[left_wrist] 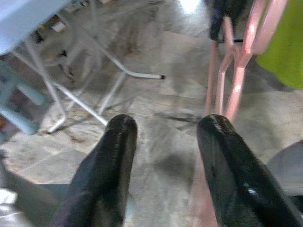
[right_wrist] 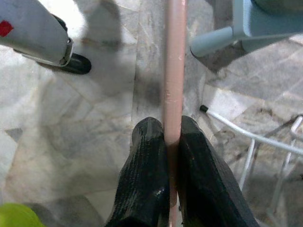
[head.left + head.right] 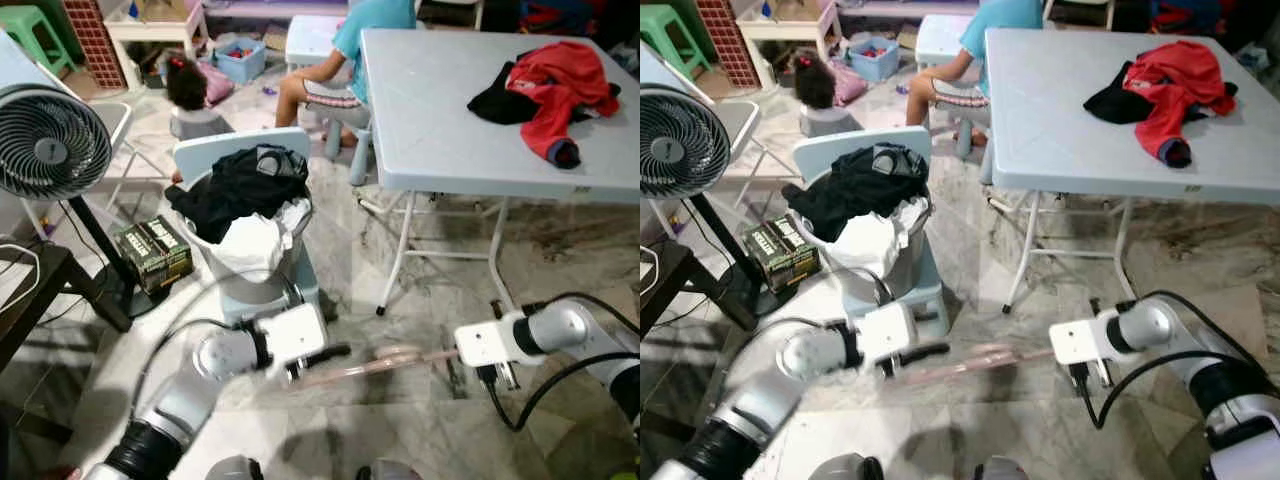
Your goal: Hang hanger
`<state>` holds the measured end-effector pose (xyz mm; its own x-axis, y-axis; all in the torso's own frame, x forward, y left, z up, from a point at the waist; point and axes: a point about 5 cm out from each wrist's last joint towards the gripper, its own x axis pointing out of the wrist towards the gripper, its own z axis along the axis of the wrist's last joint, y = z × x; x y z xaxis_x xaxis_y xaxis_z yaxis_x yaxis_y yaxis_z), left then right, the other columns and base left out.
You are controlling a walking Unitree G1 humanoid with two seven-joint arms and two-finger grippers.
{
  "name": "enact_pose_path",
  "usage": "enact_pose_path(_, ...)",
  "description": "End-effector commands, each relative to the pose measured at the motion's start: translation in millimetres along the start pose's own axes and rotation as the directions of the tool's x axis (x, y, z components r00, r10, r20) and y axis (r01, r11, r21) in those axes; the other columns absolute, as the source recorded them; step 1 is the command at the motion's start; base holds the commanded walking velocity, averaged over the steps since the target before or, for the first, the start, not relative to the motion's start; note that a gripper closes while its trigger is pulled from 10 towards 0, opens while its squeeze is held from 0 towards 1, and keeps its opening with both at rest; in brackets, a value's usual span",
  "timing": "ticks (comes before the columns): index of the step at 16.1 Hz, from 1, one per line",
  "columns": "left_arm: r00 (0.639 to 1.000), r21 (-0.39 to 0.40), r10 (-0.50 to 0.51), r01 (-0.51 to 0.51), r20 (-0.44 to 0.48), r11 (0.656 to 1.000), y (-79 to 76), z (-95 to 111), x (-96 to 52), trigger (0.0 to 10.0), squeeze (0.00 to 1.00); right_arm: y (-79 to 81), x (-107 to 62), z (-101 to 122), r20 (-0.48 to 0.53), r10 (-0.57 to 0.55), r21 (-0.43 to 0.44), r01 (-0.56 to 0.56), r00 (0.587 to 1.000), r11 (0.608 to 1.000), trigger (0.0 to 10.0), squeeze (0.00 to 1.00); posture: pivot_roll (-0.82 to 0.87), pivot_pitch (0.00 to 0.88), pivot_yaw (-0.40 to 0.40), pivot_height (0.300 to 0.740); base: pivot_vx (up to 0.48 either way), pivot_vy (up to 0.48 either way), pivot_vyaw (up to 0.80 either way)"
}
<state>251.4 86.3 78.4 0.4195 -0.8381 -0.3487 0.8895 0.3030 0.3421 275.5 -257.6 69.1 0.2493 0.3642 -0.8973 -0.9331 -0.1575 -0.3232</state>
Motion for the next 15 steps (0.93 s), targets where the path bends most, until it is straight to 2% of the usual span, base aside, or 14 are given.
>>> enact_pose_path(1, 0.999, -0.006, 0.046, -0.046, 0.001, 0.999, 1.2, -1, -6.9, 10.0, 1.0, 3.8, 4.1, -2, 0.002, -0.014, 0.039, 0.014, 1.0, 0.999, 0.0, 0.0, -0.06, 0.038, 0.004, 0.74, 0.0, 0.0, 0.0)
enact_pose_path(3, 0.995, -0.016, 0.098, -0.098, 0.002, 0.995, 3.8, -4, -13.1, 10.0, 1.0, 6.4, 8.7, -2, 0.009, -0.034, 0.072, 0.033, 0.999, 0.997, 0.0, 0.0, -0.06, 0.041, 0.013, 0.74, 0.0, 0.0, 0.0)
enact_pose_path(4, 0.986, -0.043, 0.165, -0.164, 0.009, 0.985, 6.5, -5, -20.4, 10.0, 1.0, 7.3, 11.6, -2, 0.013, -0.061, 0.103, 0.059, 0.998, 0.993, 0.0, 0.0, -0.06, 0.044, 0.019, 0.74, 0.0, 0.0, 0.0)
enact_pose_path(5, 0.961, -0.078, 0.276, -0.274, 0.017, 0.959, 8.8, -7, -27.8, 10.0, 1.0, 7.1, 14.3, -2, 0.037, -0.111, 0.193, 0.102, 0.993, 0.976, 0.0, 0.0, -0.06, 0.045, 0.02, 0.74, 0.0, 0.0, 0.0)
enact_pose_path(6, 0.925, -0.129, 0.379, -0.375, 0.011, 0.918, 9.2, -10, -35.8, 10.0, 1.0, 7.7, 17.5, -1, 0.06, -0.16, 0.308, 0.135, 0.985, 0.942, 0.3, 0.0, -0.06, 0.047, 0.018, 0.74, 0.0, 0.0, 0.0)
enact_pose_path(7, 0.907, -0.159, 0.422, -0.415, 0.013, 0.896, 7.3, -10, -39.0, 10.0, 1.0, 10.5, 21.1, 0, 0.064, -0.178, 0.353, 0.145, 0.982, 0.925, 0.0, 0.0, -0.05, 0.048, 0.017, 0.74, 0.0, 0.0, 0.0)
enact_pose_path(8, 0.875, -0.211, 0.484, -0.472, 0.008, 0.856, 5.8, -12, -42.4, 10.0, 1.0, 14.4, 27.1, 2, 0.072, -0.207, 0.423, 0.158, 0.976, 0.892, 2.5, 0.0, -0.05, 0.049, 0.014, 0.74, 0.0, 0.0, 0.0)
enact_pose_path(9, 0.843, -0.26, 0.537, -0.518, 0.001, 0.815, 3.9, -12, -44.6, 10.0, 1.0, 21.1, 33.8, 8, 0.106, -0.207, 0.471, 0.134, 0.973, 0.872, 1.3, 0.0, -0.04, 0.05, 0.011, 0.74, 0.0, 0.0, 0.0)
enact_pose_path(10, 0.818, -0.286, 0.575, -0.552, -0.003, 0.783, 3.1, -12, -45.9, 10.0, 1.0, 25.0, 37.6, 12, 0.126, -0.217, 0.513, 0.123, 0.968, 0.849, 1.4, 0.0, -0.04, 0.05, 0.005, 0.74, 0.0, 0.0, 0.0)
enact_pose_path(11, 0.777, -0.298, 0.63, -0.606, -0.022, 0.737, 3.6, -11, -48.7, 10.0, 1.0, 23.3, 41.2, 16, 0.122, -0.287, 0.639, 0.146, 0.95, 0.755, 10.0, 0.0, -0.03, 0.048, -0.001, 0.74, 0.0, 0.0, 0.0)
enact_pose_path(12, 0.728, -0.328, 0.682, -0.661, -0.064, 0.675, 6.1, -14, -51.9, 10.0, 1.0, 21.2, 43.5, 20, 0.104, -0.373, 0.754, 0.171, 0.922, 0.634, 10.0, 0.0, -0.03, 0.046, -0.005, 0.74, 0.0, 0.0, 0.0)
enact_pose_path(13, 0.702, -0.356, 0.707, -0.684, -0.085, 0.636, 7.4, -15, -54.3, 10.0, 1.0, 21.2, 43.9, 21, 0.065, -0.43, 0.816, 0.2, 0.901, 0.543, 10.0, 0.0, -0.03, 0.045, -0.01, 0.74, 0.0, 0.0, 0.0)
enact_pose_path(14, 0.668, -0.401, 0.736, -0.708, -0.113, 0.582, 10.6, -17, -56.2, 10.0, 1.0, 23.3, 42.9, 31, 0.054, -0.528, 0.886, 0.203, 0.848, 0.416, 10.0, 0.0, -0.03, 0.048, -0.015, 0.74, 0.0, 0.0, 0.0)
enact_pose_path(15, 0.656, -0.41, 0.746, -0.716, -0.116, 0.565, 13.2, -17, -56.6, 10.0, 0.07, 26.8, 42.2, 38, 0.035, -0.588, 0.919, 0.206, 0.808, 0.336, 10.0, 0.0, -0.03, 0.051, -0.014, 0.74, 0.0, 0.0, 0.0)
